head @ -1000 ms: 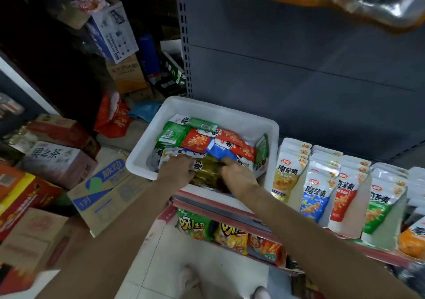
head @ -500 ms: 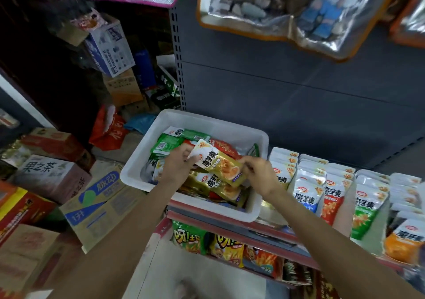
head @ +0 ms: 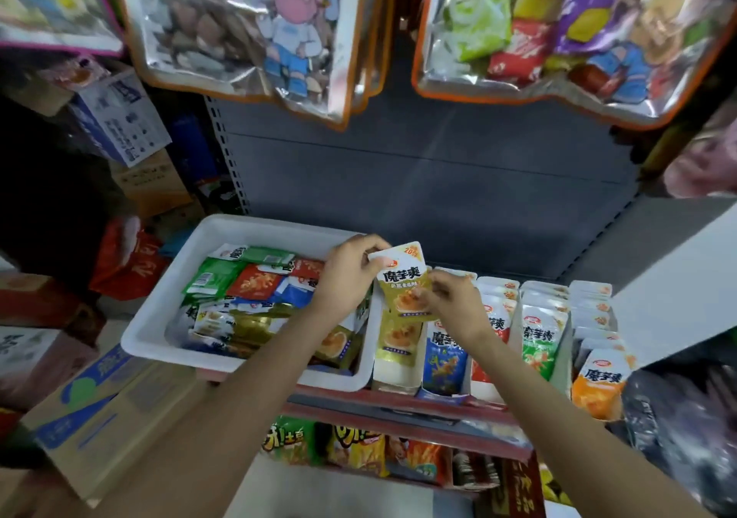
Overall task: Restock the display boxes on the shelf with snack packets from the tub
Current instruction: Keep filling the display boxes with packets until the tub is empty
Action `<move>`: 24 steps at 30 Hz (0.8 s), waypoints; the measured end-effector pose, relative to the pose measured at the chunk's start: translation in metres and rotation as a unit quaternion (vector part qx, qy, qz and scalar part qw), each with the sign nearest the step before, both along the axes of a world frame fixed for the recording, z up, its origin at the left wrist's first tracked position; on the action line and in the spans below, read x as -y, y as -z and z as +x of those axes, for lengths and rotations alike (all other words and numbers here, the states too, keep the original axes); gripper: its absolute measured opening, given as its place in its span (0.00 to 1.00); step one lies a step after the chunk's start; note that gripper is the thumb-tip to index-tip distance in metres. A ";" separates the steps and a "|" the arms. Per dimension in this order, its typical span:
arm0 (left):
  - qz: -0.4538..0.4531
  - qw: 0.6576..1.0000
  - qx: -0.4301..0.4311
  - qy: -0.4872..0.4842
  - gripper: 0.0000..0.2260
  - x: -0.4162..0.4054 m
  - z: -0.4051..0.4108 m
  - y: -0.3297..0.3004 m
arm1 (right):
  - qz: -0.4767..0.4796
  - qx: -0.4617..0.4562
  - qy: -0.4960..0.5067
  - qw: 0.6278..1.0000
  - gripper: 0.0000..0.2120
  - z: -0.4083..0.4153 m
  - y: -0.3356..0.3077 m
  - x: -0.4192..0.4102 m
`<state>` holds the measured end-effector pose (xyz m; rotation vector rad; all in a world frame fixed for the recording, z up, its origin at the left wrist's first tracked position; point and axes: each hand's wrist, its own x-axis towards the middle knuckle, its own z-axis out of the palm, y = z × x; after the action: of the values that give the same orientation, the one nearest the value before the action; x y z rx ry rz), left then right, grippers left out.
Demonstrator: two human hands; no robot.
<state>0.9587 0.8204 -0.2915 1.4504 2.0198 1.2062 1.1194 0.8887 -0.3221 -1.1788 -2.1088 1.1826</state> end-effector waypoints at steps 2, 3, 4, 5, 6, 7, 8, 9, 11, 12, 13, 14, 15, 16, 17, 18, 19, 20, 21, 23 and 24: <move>-0.001 0.999 -0.036 -0.004 0.06 -0.005 0.007 0.002 | -0.017 0.005 0.015 1.000 0.04 0.005 0.004 -0.003; 0.003 0.999 -0.051 -0.007 0.07 -0.007 0.008 0.000 | -0.022 -0.003 0.025 0.999 0.05 0.007 0.005 -0.004; 0.003 0.998 -0.064 -0.007 0.07 -0.010 0.007 -0.001 | -0.024 -0.017 0.033 0.999 0.06 0.009 0.004 -0.005; 0.004 0.997 -0.078 -0.002 0.06 -0.011 0.005 -0.004 | -0.027 -0.029 0.036 0.999 0.07 0.009 0.004 -0.006; -0.001 0.996 -0.089 0.004 0.06 -0.013 0.003 -0.006 | -0.032 -0.039 0.034 0.998 0.08 0.009 0.003 -0.007; -0.007 0.995 -0.098 0.014 0.06 -0.013 0.001 -0.008 | -0.039 -0.041 0.029 0.998 0.08 0.008 0.003 -0.008; -0.013 0.995 -0.101 0.026 0.06 -0.014 -0.001 -0.008 | -0.045 -0.041 0.023 0.998 0.09 0.008 0.003 -0.008; -0.018 0.994 -0.100 0.041 0.06 -0.014 -0.002 -0.007 | -0.045 -0.036 0.019 0.998 0.10 0.006 0.003 -0.008; -0.043 0.991 -0.105 0.072 0.05 -0.016 0.001 -0.001 | -0.028 -0.024 0.021 0.999 0.12 0.003 0.003 -0.007; -0.061 0.988 -0.115 0.084 0.05 -0.017 0.004 0.004 | -0.008 -0.013 0.024 1.000 0.13 0.002 0.002 -0.006; -0.075 0.985 -0.125 0.093 0.05 -0.018 0.007 0.009 | 0.020 0.005 0.024 1.000 0.14 0.001 0.003 -0.005; -0.085 0.982 -0.132 0.102 0.05 -0.018 0.011 0.015 | 0.047 0.029 0.020 0.998 0.14 0.000 0.003 -0.005; -0.088 0.980 -0.138 0.109 0.05 -0.018 0.014 0.020 | 0.067 0.056 0.014 0.996 0.13 0.000 0.005 -0.004; -0.090 0.980 -0.140 0.110 0.05 -0.017 0.016 0.026 | 0.078 0.085 0.006 0.993 0.13 0.000 0.007 -0.003; -0.094 0.980 -0.138 0.105 0.06 -0.016 0.018 0.031 | 0.088 0.116 -0.004 0.989 0.12 -0.001 0.010 -0.002; -0.101 0.981 -0.134 0.094 0.07 -0.013 0.018 0.036 | 0.103 0.149 -0.019 0.983 0.12 -0.001 0.012 -0.001; -0.107 0.982 -0.132 0.081 0.07 -0.011 0.018 0.041 | 0.122 0.183 -0.035 0.975 0.13 -0.001 0.016 -0.001; -0.112 0.982 -0.134 0.071 0.07 -0.008 0.017 0.046 | 0.143 0.216 -0.051 0.965 0.13 -0.002 0.018 0.000; -0.116 0.981 -0.139 0.064 0.07 -0.006 0.016 0.050 | 0.160 0.245 -0.064 0.954 0.13 -0.004 0.020 0.001; -0.122 0.980 -0.145 0.064 0.07 -0.001 0.014 0.056 | 0.183 0.284 -0.079 0.938 0.13 -0.007 0.021 0.003; -0.123 0.980 -0.143 0.069 0.07 0.001 0.013 0.058 | 0.194 0.299 -0.082 0.931 0.14 -0.009 0.021 0.003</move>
<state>0.9718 0.8192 -0.3495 1.6793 2.1178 0.6954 1.1104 0.8859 -0.3433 -1.2958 -2.7676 0.4353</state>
